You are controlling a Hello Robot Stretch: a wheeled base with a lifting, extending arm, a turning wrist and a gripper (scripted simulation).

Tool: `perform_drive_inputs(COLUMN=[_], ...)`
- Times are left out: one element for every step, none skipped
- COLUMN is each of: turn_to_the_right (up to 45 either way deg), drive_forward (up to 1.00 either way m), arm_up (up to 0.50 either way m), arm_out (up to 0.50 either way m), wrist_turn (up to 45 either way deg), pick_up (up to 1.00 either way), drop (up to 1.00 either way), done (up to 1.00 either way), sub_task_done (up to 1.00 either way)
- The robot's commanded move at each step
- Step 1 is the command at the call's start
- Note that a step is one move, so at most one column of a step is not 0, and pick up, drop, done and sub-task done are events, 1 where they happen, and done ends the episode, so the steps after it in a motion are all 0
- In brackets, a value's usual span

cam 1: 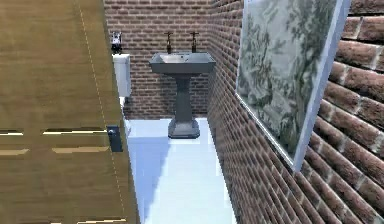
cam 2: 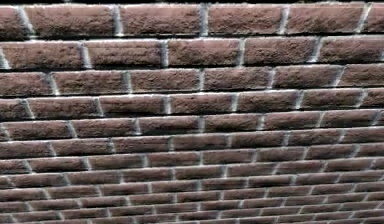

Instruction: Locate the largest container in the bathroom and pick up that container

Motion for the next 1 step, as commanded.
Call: perform_drive_inputs(turn_to_the_right=[-3.0], drive_forward=[0.00], arm_up=[0.00], arm_out=[0.00], wrist_turn=[0.0], pick_up=[0.00], drop=[0.00], done=[0.00], sub_task_done=[0.00])
